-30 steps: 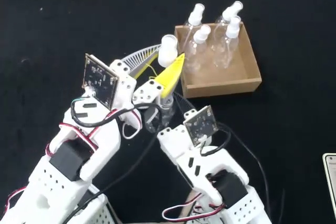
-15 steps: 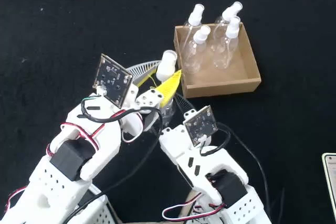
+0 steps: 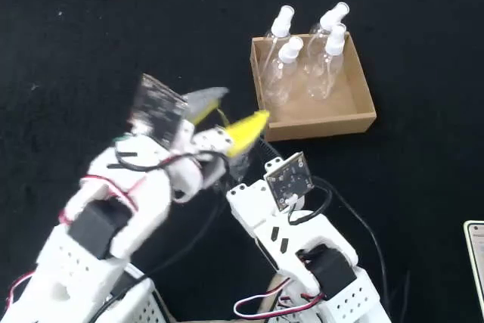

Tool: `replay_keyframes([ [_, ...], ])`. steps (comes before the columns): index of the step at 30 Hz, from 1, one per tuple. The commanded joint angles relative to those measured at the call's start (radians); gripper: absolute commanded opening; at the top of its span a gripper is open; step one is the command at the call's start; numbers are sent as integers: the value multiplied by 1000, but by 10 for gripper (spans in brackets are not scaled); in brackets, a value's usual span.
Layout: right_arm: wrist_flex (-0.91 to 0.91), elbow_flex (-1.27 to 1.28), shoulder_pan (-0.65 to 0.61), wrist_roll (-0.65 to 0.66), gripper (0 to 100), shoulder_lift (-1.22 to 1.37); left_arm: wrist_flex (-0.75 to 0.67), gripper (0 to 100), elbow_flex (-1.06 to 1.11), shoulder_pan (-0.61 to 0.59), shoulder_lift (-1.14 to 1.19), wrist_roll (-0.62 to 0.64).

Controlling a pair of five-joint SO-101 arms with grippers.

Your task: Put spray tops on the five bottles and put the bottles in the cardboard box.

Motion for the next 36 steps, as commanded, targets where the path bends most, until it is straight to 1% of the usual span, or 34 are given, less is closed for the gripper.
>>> replay_keyframes([
  [1,11,-4,-9,3,152,-91,110,238,-136,-182,-14,-9],
  [4,11,-7,0,3,152,-93,219,238,-111,-352,-8,-11],
  [6,11,-24,57,3,152,-96,218,238,-31,-461,-3,-11],
  [8,34,-68,152,3,152,-90,157,238,94,-547,-12,-11],
  [11,84,-145,284,3,152,-90,2,238,298,-633,-14,-2],
  [14,91,-191,396,3,152,-88,-155,238,476,-628,-14,5],
  [18,48,-239,552,3,152,-85,-338,238,654,-587,-14,58],
  [21,-26,-245,603,3,152,-42,-413,238,720,-584,-14,69],
  [24,-110,-246,600,3,152,91,-434,238,754,-582,-14,69],
  [30,-431,-254,595,3,152,420,-437,238,799,-581,-14,71],
  [32,-488,-271,583,3,152,524,-437,238,799,-581,-14,71],
  [36,-537,-331,582,0,152,687,-437,238,800,-581,-12,71],
])
